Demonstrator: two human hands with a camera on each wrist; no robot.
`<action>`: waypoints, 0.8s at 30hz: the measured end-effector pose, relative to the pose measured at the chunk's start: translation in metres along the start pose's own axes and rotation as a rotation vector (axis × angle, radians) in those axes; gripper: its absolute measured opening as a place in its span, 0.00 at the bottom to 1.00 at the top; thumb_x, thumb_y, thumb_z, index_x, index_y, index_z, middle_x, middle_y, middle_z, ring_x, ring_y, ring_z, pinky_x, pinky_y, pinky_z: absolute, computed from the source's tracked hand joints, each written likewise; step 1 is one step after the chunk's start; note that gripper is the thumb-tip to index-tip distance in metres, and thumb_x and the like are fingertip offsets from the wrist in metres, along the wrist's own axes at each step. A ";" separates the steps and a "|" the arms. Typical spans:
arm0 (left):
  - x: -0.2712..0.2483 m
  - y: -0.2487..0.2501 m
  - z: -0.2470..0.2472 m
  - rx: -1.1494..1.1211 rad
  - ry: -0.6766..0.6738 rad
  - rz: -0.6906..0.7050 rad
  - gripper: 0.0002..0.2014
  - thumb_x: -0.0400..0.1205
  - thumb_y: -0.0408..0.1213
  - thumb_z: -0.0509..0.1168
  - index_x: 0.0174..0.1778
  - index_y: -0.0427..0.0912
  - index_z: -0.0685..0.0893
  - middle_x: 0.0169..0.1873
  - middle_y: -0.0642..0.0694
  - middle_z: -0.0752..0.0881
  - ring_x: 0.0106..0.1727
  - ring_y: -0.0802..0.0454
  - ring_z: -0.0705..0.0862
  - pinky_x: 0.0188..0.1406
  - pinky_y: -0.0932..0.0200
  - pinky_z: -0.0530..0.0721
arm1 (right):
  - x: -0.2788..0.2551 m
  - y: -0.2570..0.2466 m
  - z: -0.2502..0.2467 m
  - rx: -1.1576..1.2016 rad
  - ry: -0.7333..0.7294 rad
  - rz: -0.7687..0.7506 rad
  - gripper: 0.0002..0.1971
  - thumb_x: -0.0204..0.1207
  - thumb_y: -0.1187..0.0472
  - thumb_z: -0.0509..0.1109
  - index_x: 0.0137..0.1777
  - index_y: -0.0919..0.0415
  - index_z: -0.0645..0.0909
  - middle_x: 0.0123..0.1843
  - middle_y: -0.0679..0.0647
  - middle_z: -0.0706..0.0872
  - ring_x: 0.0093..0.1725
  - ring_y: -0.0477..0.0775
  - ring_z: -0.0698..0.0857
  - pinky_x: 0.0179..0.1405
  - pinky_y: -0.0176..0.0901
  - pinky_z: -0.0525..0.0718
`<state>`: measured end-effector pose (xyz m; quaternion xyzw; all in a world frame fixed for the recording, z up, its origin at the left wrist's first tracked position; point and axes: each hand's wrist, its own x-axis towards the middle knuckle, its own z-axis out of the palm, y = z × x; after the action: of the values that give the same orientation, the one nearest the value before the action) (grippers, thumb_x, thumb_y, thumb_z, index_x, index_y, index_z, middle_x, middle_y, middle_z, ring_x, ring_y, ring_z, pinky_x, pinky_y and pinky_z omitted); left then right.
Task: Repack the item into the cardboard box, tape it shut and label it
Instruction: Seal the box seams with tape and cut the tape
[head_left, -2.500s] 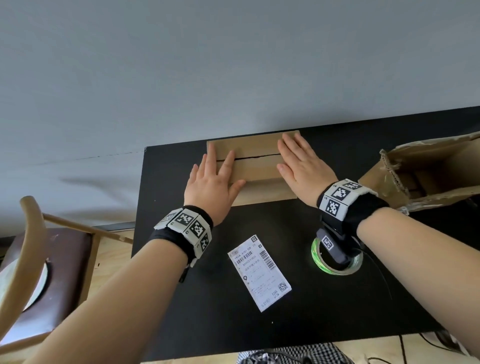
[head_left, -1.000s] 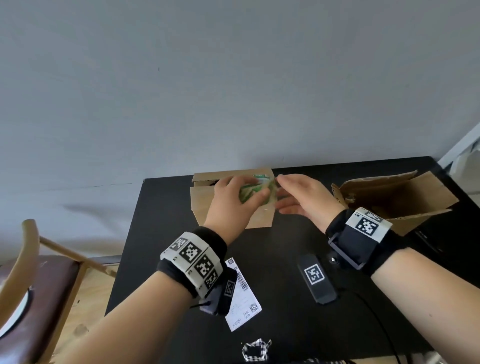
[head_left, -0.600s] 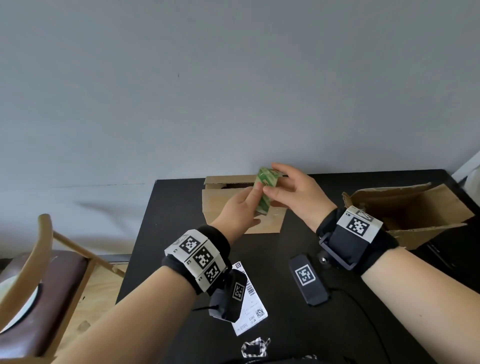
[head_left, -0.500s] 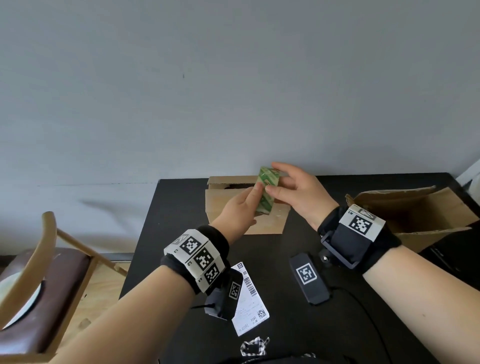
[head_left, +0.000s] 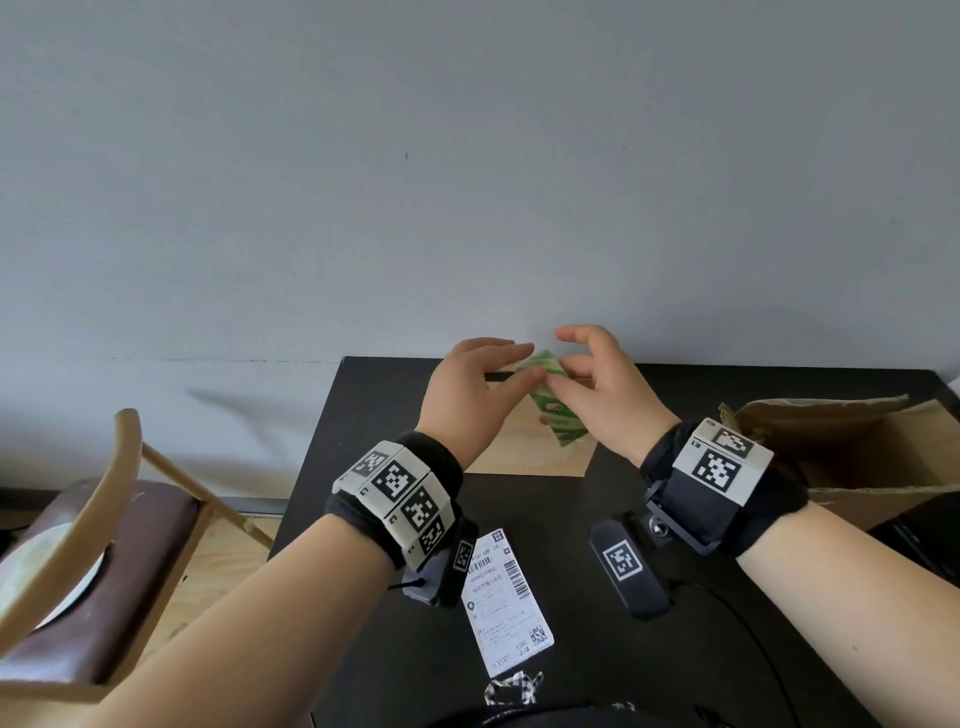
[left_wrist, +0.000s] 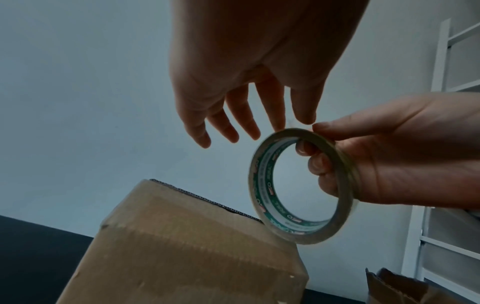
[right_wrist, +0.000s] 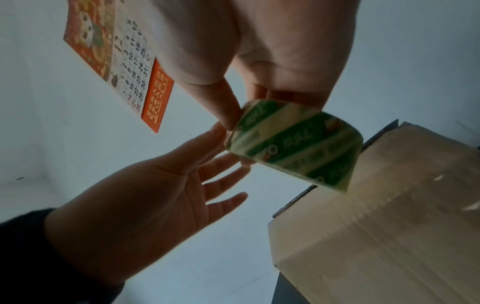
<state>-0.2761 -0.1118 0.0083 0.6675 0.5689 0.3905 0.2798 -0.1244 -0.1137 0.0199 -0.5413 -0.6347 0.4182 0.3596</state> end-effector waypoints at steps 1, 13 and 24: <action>0.000 -0.001 0.000 -0.010 0.007 0.000 0.15 0.78 0.46 0.69 0.60 0.52 0.86 0.61 0.54 0.81 0.57 0.65 0.79 0.51 0.83 0.67 | 0.000 -0.001 0.001 -0.023 -0.007 -0.011 0.23 0.80 0.62 0.66 0.72 0.57 0.63 0.49 0.49 0.86 0.51 0.46 0.85 0.47 0.28 0.80; 0.004 0.004 -0.004 -0.131 -0.061 -0.107 0.08 0.81 0.43 0.67 0.35 0.48 0.84 0.27 0.58 0.80 0.26 0.72 0.76 0.28 0.79 0.70 | -0.005 0.000 0.004 -0.124 -0.020 -0.068 0.24 0.79 0.67 0.65 0.73 0.58 0.63 0.60 0.54 0.86 0.54 0.52 0.86 0.58 0.45 0.82; 0.001 -0.002 -0.008 -0.134 -0.141 -0.139 0.02 0.78 0.36 0.70 0.40 0.46 0.86 0.33 0.60 0.84 0.30 0.75 0.79 0.29 0.81 0.72 | -0.007 0.006 0.006 -0.226 -0.044 -0.106 0.24 0.80 0.67 0.64 0.74 0.58 0.63 0.55 0.56 0.87 0.54 0.54 0.85 0.58 0.47 0.82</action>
<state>-0.2839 -0.1112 0.0117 0.6322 0.5652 0.3594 0.3895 -0.1262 -0.1210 0.0125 -0.5345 -0.7133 0.3363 0.3039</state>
